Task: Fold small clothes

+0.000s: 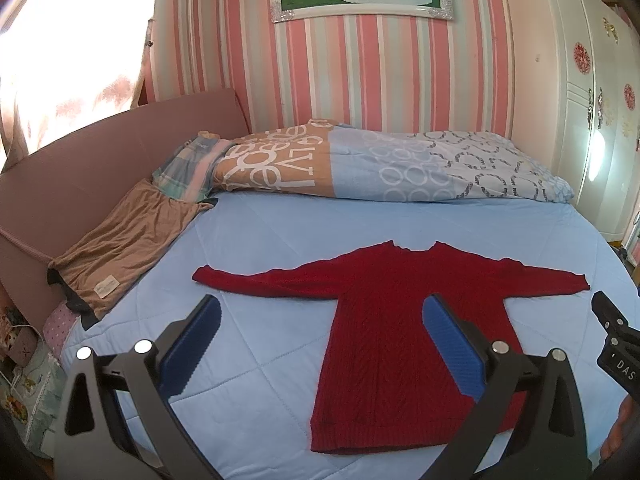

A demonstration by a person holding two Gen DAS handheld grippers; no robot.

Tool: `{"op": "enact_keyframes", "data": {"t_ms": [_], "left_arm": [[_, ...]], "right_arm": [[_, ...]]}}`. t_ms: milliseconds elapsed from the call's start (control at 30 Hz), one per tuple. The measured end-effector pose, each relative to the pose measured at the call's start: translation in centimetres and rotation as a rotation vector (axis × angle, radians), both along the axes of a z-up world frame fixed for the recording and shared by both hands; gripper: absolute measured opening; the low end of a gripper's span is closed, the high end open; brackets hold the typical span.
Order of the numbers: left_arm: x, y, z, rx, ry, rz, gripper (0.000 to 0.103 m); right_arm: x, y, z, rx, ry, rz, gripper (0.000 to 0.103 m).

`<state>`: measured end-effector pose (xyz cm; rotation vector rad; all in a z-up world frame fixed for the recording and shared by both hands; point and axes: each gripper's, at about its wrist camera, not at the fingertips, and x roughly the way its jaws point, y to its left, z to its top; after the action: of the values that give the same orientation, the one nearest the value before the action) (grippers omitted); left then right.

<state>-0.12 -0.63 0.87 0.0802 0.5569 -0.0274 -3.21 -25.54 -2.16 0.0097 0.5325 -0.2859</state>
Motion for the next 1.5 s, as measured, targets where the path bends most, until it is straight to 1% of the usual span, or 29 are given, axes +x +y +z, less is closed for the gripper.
{"op": "enact_keyframes", "data": {"t_ms": [100, 433, 667, 900, 1500], "left_arm": [[-0.01, 0.10, -0.06, -0.001, 0.000, 0.000, 0.101], [0.17, -0.13, 0.28, 0.000, -0.002, -0.003, 0.101], [0.14, 0.06, 0.20, -0.004, -0.002, -0.004, 0.101], [0.10, 0.26, -0.15, -0.005, 0.002, -0.003, 0.101], [0.10, 0.39, -0.52, -0.005, 0.003, -0.004, 0.101]], "right_arm": [[0.23, 0.50, -0.40, -0.005, 0.005, -0.002, 0.100], [0.34, 0.55, -0.10, -0.003, 0.006, -0.001, 0.100], [0.32, 0.56, -0.12, -0.005, 0.006, -0.002, 0.100], [0.56, 0.28, 0.59, -0.004, 0.007, -0.007, 0.100], [0.51, 0.30, 0.45, -0.007, 0.004, -0.006, 0.100]]}}
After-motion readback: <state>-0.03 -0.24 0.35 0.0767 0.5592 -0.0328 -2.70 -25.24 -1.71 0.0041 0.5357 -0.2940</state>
